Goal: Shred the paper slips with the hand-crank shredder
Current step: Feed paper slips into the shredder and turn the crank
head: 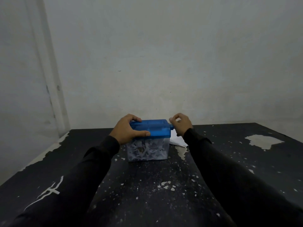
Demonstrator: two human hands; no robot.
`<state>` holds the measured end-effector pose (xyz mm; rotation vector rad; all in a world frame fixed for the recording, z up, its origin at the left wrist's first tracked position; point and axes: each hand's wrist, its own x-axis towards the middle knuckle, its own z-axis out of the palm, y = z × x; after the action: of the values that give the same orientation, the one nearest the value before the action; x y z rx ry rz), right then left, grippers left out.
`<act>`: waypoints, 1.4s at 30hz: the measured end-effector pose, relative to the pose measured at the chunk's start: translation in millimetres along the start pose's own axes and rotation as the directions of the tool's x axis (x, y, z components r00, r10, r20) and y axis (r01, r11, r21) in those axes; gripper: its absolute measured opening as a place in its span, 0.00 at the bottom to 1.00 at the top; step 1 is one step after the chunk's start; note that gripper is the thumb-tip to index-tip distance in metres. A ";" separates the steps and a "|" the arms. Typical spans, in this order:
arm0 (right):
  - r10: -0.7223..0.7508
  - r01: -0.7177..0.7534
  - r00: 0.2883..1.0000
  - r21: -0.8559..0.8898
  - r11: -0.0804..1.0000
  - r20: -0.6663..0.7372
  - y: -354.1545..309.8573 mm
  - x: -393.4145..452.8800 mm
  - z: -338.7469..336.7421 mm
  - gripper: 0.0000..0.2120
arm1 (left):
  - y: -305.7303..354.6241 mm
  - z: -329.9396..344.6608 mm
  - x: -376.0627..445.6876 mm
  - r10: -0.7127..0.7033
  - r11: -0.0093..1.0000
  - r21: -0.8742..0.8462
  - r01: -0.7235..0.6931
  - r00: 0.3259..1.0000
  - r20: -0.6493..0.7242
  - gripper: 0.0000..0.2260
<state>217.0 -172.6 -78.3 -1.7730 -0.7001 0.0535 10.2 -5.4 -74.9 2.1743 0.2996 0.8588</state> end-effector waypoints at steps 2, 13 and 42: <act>0.003 0.004 0.999 -0.136 0.991 0.052 19.5 -7.2 0.7 0.12 | -0.1 0.2 0.3 -0.004 1.000 -0.013 0.004 1.000 -0.002 0.29; 0.171 -0.196 0.980 -0.620 0.760 -0.100 95.5 -16.5 -27.1 0.24 | -0.6 0.1 -1.6 -0.006 0.999 -0.054 0.006 1.000 -0.003 0.36; 0.151 -0.233 0.947 -0.284 0.930 -0.282 92.4 -22.5 -48.9 0.04 | -1.9 0.7 -1.5 -0.009 0.995 -0.099 0.009 1.000 0.000 0.34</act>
<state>256.7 -239.6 -151.6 -2.1053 -0.3559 -0.1609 9.6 -5.2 -77.3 2.0797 0.2617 0.8516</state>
